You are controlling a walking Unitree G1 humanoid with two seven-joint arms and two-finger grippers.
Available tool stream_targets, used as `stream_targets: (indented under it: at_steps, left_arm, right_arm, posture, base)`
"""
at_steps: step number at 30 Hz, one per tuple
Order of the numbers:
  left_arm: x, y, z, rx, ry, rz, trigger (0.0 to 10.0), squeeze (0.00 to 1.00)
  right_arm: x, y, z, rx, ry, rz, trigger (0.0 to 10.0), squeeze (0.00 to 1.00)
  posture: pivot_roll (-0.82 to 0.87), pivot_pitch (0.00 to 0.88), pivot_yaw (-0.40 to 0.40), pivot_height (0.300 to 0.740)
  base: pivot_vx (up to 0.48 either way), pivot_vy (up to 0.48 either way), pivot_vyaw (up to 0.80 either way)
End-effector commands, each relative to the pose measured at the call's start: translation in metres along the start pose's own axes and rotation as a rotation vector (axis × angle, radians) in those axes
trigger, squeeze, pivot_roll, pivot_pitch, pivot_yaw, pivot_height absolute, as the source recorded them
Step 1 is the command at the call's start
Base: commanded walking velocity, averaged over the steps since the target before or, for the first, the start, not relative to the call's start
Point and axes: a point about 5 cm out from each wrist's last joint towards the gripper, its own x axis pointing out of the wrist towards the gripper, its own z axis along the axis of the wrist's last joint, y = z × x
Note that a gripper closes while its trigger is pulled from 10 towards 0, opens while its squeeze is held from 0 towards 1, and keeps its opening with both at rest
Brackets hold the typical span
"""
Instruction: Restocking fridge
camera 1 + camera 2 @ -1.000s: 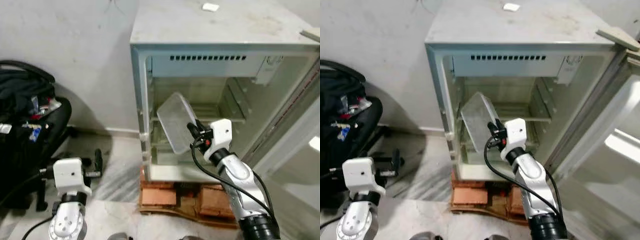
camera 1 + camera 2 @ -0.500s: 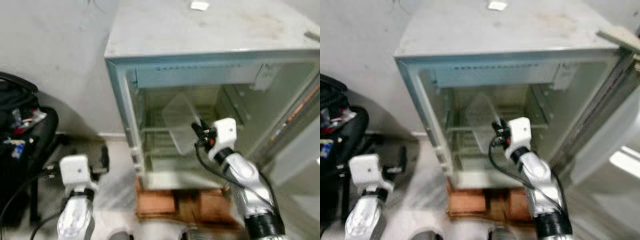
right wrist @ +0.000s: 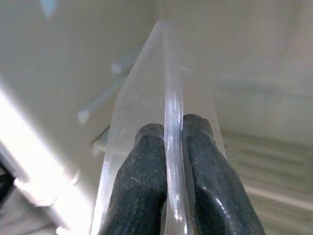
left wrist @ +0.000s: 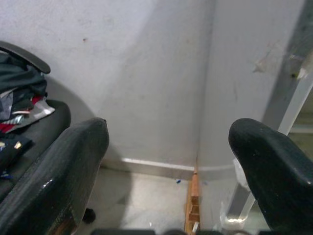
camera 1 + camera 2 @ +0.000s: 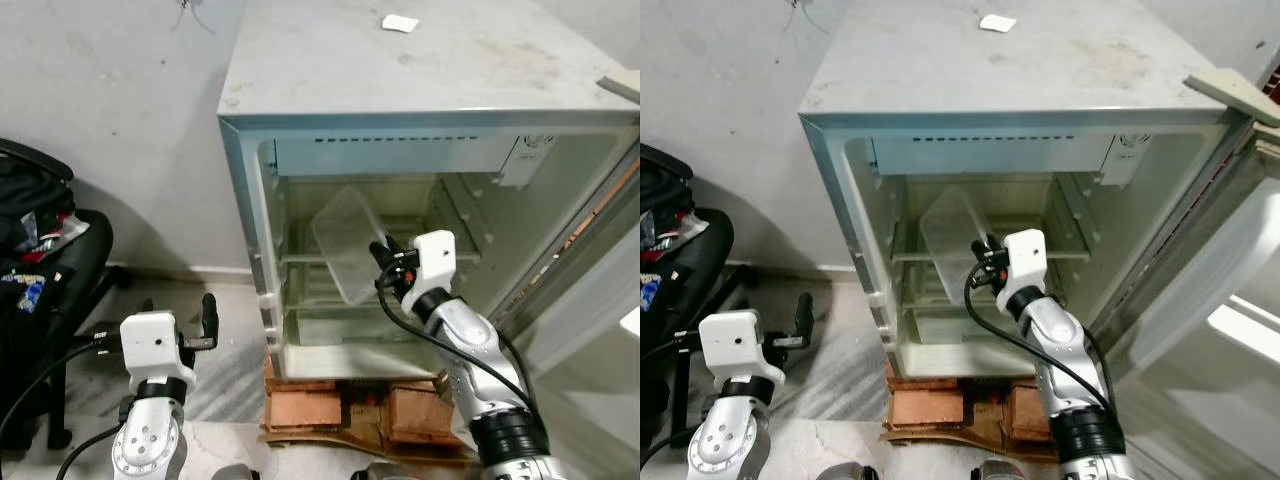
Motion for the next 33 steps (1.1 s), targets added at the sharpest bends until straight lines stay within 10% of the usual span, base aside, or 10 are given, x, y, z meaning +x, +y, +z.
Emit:
stream_targets:
  at_steps: [1, 16, 19, 21, 27, 29, 33]
  left_arm:
    - [-0.002, 0.001, 0.001, 0.015, 0.007, 0.0, 10.0, 0.0]
    - [-0.007, 0.003, 0.012, 0.023, -0.019, 0.026, 10.0, 0.0]
    - [-0.007, 0.004, 0.013, 0.027, -0.022, 0.03, 10.0, 0.0]
    - [-0.006, 0.008, 0.017, 0.003, -0.036, 0.061, 10.0, 0.0]
    - [-0.005, 0.007, 0.018, 0.009, -0.033, 0.056, 10.0, 0.0]
    - [-0.005, 0.006, 0.018, 0.009, -0.031, 0.053, 10.0, 0.0]
    - [-0.005, 0.005, 0.018, 0.008, -0.029, 0.052, 10.0, 0.0]
  right_arm:
    - [0.008, 0.002, -0.002, 0.004, 0.016, 0.019, 10.0, 0.0]
    - [0.068, 0.03, 0.005, 0.114, 0.14, -0.061, 10.0, 0.0]
    - [0.073, 0.039, 0.003, 0.176, 0.168, -0.08, 10.0, 0.0]
    - [0.075, 0.045, -0.003, 0.414, 0.213, -0.167, 10.0, 0.0]
    - [0.077, 0.048, -0.002, 0.516, 0.183, -0.237, 10.0, 0.0]
    - [0.078, 0.047, 0.0, 0.527, 0.168, -0.253, 10.0, 0.82]
    - [0.079, 0.045, 0.005, 0.576, 0.135, -0.282, 10.0, 1.0]
  posture:
    - [0.01, 0.133, 0.008, 0.74]
    - [0.07, 0.181, -0.003, 0.74]
    - [0.08, 0.186, -0.001, 0.74]
    - [0.08, 0.189, -0.001, 0.74]
    - [0.09, 0.188, 0.001, 0.74]
    - [0.09, 0.186, 0.0, 0.74]
    - [0.09, 0.186, -0.002, 0.74]
  base:
    - [0.0, 0.0, 0.0]
    - [0.0, 0.0, 0.0]
    - [0.0, 0.0, 0.0]
    - [0.0, 0.0, 0.0]
    - [0.0, 0.0, 0.0]
    - [0.0, 0.0, 0.0]
    - [0.0, 0.0, 0.0]
